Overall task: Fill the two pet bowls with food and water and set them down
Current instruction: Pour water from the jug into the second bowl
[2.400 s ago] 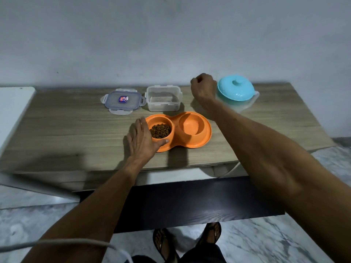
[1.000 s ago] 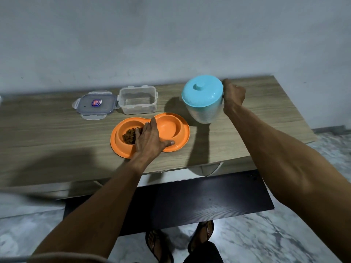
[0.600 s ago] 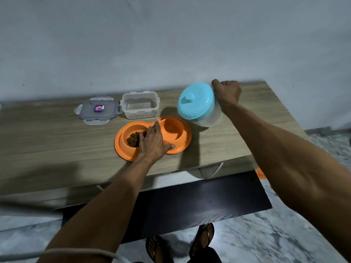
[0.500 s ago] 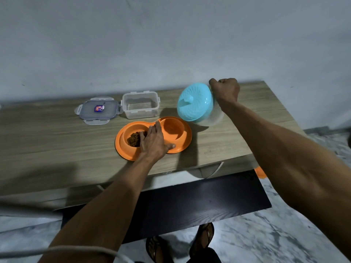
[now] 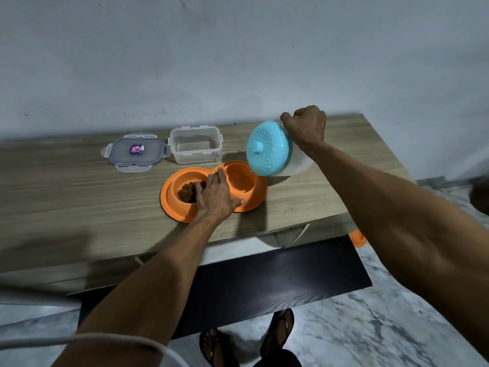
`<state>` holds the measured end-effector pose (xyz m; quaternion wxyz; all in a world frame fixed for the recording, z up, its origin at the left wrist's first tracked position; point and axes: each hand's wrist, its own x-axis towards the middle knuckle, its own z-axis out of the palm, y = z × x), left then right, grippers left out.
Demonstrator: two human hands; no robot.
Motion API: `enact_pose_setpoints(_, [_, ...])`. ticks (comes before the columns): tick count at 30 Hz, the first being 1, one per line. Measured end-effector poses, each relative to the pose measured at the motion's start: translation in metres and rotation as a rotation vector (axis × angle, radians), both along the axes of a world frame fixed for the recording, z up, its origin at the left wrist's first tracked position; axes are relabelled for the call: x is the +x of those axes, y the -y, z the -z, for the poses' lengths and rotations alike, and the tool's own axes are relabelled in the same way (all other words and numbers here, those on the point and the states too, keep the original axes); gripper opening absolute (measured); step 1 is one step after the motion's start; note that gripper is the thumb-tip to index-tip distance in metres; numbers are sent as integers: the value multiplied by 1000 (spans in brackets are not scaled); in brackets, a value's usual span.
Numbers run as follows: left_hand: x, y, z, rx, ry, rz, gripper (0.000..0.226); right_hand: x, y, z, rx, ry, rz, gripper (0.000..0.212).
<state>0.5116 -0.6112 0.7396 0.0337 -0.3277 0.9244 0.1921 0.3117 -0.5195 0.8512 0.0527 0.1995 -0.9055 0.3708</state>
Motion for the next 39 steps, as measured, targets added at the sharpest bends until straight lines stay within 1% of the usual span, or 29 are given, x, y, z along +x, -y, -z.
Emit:
enact_pose_setpoints(5, [-1, 1, 0, -4, 5, 5, 112, 2, 0, -4, 16, -9, 3, 43])
enact_pose_setpoints(9, [0, 0, 0, -14, 21, 14, 113, 2, -2, -5, 13, -12, 0, 36])
enact_pose_setpoints(15, [0, 0, 3, -20, 11, 14, 113, 2, -5, -9, 40, -37, 2, 44])
enact_pose_setpoints(39, [1, 0, 1, -25, 14, 16, 110, -1, 0, -16, 44, -69, -29, 44])
